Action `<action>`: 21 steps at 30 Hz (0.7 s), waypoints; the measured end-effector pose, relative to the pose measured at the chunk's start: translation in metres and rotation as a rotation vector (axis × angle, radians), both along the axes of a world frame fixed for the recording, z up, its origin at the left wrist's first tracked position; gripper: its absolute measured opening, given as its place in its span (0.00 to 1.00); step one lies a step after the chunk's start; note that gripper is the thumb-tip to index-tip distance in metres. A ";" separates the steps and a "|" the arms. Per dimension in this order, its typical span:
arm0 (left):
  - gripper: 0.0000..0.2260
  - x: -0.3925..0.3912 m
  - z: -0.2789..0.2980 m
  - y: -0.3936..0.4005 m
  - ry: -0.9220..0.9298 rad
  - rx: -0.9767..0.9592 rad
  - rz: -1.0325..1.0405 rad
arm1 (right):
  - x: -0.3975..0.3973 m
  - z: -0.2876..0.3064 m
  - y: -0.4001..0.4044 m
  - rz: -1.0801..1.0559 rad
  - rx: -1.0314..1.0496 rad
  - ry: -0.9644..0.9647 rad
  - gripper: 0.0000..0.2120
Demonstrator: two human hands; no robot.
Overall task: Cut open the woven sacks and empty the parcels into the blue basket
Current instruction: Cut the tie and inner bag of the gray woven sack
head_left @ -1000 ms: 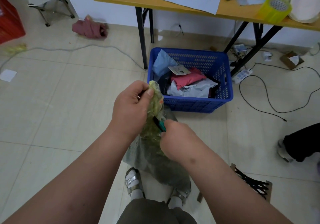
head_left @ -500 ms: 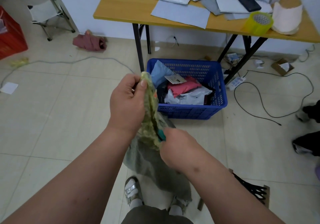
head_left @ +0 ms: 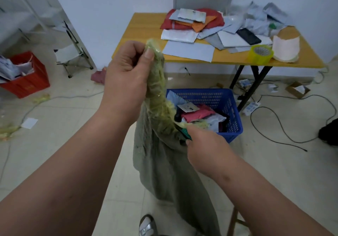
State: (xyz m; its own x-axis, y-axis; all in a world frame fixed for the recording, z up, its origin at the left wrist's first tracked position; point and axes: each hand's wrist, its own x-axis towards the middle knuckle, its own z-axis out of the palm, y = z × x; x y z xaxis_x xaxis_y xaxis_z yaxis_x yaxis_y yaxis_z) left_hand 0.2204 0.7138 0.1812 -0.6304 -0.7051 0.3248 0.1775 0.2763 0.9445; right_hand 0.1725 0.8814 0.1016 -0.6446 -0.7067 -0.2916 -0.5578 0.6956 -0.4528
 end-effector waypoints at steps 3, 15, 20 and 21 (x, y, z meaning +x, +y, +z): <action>0.07 0.001 0.014 0.001 0.054 -0.010 -0.010 | -0.012 0.015 0.007 -0.002 0.027 0.053 0.11; 0.07 0.004 0.077 -0.017 0.127 0.098 -0.267 | -0.046 0.043 0.043 -0.365 -0.500 -0.526 0.09; 0.06 0.001 0.057 0.002 0.011 0.232 -0.491 | -0.056 0.034 -0.032 -0.254 -0.546 -0.575 0.10; 0.06 0.001 0.054 0.003 -0.007 0.247 -0.519 | -0.055 0.031 -0.045 -0.206 -0.484 -0.632 0.09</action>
State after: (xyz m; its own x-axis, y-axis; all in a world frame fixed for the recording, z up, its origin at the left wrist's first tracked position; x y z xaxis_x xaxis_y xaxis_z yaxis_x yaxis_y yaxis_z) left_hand 0.2215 0.7165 0.2356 -0.9156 -0.3575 0.1842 0.2245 -0.0743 0.9716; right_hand 0.1172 0.8361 0.1321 -0.5916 -0.7327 -0.3364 0.0202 0.4036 -0.9147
